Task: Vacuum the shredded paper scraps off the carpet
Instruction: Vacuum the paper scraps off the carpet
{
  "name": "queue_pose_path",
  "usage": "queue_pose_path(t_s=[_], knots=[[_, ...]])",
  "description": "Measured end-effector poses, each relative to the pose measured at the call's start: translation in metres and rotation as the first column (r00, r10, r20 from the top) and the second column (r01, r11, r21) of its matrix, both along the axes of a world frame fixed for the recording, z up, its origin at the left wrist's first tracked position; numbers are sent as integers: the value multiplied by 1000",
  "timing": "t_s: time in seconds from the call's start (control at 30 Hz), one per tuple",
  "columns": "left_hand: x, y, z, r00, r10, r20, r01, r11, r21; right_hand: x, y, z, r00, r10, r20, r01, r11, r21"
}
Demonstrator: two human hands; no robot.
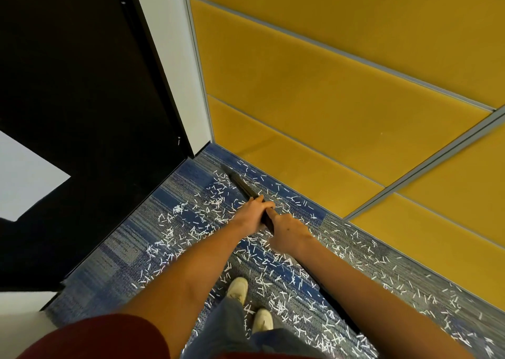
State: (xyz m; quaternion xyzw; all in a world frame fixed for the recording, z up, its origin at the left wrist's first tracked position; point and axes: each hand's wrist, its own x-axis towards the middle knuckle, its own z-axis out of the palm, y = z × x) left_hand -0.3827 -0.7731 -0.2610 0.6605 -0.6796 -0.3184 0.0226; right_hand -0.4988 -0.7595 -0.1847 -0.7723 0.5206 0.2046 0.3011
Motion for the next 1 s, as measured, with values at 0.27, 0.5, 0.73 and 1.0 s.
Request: queue_pose_path(t_s=[0.27, 0.5, 0.73, 1.0], knots=[[-17, -18, -5, 1000, -22, 4, 22, 999, 41, -10, -4, -10, 997, -83, -1, 83, 996, -41], [-30, -21, -2, 995, -96, -25, 97, 994, 45, -27, -5, -8, 990, -139, 27, 139, 990, -1], [-45, -11, 1, 990, -137, -35, 137, 991, 1, -42, 4, -1, 993, -120, -5, 120, 993, 5], [-66, 3, 7, 982, -167, -90, 167, 986, -3, -61, 21, 5, 988, -157, -9, 157, 988, -13]])
